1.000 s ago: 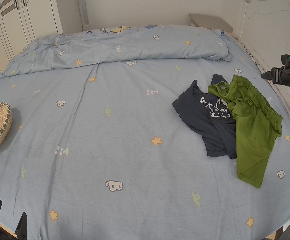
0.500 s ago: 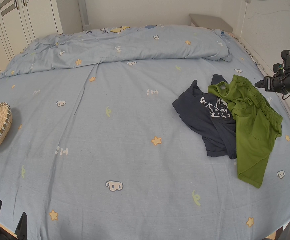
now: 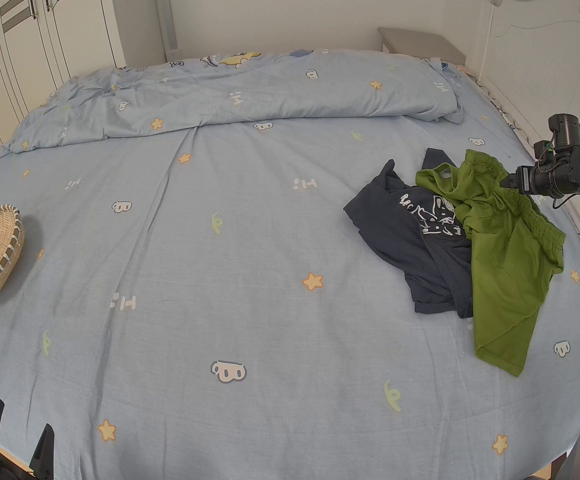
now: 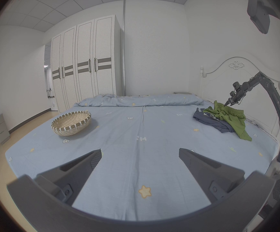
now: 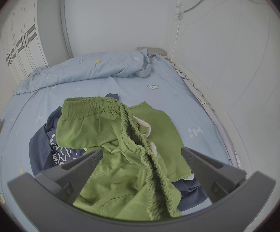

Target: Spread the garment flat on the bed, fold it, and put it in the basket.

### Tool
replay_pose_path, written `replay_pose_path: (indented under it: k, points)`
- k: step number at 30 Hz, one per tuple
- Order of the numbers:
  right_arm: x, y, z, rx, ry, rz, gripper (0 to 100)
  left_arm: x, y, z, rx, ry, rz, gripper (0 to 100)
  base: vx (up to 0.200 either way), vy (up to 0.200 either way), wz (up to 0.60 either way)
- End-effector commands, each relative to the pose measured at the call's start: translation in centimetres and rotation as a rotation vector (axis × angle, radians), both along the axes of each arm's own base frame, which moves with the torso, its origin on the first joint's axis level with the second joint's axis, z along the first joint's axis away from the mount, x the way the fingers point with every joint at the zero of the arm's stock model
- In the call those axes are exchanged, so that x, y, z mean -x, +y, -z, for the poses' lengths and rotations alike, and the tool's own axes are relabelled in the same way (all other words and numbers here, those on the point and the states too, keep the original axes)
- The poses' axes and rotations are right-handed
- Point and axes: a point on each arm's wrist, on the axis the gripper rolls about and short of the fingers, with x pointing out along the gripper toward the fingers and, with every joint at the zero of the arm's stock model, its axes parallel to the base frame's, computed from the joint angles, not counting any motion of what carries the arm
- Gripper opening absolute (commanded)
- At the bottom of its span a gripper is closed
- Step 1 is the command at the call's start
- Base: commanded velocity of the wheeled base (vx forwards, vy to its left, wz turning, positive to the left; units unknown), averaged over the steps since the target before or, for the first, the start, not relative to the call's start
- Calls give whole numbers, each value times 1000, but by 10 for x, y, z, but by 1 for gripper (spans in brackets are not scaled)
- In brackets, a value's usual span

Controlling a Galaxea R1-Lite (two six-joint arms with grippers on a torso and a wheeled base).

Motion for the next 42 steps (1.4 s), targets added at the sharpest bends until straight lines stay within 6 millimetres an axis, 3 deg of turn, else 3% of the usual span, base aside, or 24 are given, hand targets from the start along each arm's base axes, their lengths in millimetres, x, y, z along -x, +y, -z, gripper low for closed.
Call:
replay_pose_path:
  k: [1,18,19,36,38,40,42]
  points:
    - [-8,-2,10,-2,15,5,100,0,0,5,0,7,-1,100,0,0,0]
    - [-13,0,18,-13,52,3,100,0,0,5,0,7,-1,100,0,0,0]
    - [-13,0,18,-13,54,5,0,0,0,5,0,7,-1,100,0,0,0]
    - [-13,-2,27,-30,83,15,0,0,0,5,0,7,-1,100,0,0,0]
    - [-10,-1,23,-32,81,14,0,0,0,5,0,7,-1,100,0,0,0]
    - [8,3,2,-37,68,12,0,0,0,5,0,7,-1,100,0,0,0]
    - [18,6,-6,-41,65,9,0,0,0,5,0,7,-1,100,0,0,0]
